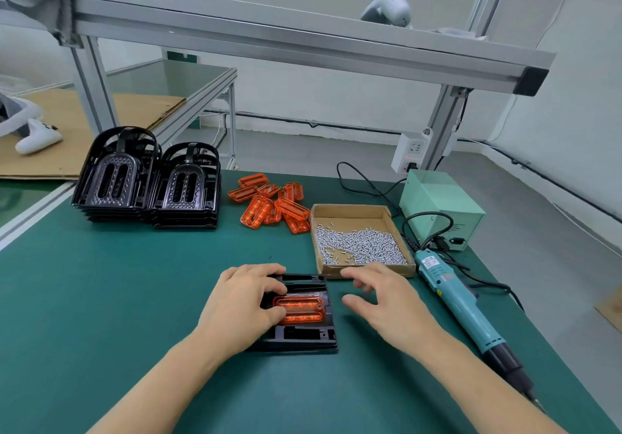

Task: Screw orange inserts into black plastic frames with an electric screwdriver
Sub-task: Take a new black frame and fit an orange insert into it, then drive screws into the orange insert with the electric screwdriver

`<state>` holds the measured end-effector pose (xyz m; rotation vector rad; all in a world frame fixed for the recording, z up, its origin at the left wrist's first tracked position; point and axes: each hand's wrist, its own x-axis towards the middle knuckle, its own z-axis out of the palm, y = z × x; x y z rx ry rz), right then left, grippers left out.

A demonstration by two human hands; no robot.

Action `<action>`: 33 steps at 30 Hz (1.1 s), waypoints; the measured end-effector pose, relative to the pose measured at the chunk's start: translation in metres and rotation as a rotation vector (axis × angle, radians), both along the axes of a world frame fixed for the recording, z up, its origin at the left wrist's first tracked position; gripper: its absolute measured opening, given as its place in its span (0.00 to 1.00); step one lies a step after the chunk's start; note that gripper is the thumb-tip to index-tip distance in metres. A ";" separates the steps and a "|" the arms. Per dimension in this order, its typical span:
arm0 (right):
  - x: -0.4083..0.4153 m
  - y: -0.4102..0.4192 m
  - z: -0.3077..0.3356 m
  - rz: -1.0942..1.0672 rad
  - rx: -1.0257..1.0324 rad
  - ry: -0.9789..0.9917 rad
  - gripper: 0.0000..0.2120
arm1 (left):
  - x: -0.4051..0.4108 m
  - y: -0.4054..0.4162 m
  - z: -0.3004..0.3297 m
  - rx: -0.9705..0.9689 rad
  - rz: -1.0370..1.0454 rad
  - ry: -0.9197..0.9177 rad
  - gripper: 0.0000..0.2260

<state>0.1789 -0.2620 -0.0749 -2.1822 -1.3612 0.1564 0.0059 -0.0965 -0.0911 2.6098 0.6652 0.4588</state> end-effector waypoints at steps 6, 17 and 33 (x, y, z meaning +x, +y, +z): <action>0.028 -0.029 0.009 -0.379 -0.119 -0.311 0.26 | -0.001 -0.002 0.009 -0.053 0.008 0.017 0.11; 0.071 -0.064 0.012 -0.677 -0.586 -0.111 0.26 | 0.072 0.001 0.044 -0.098 -0.025 -0.080 0.06; 0.060 -0.047 0.051 -0.418 0.124 0.855 0.14 | 0.152 0.000 0.022 0.050 -0.064 0.166 0.05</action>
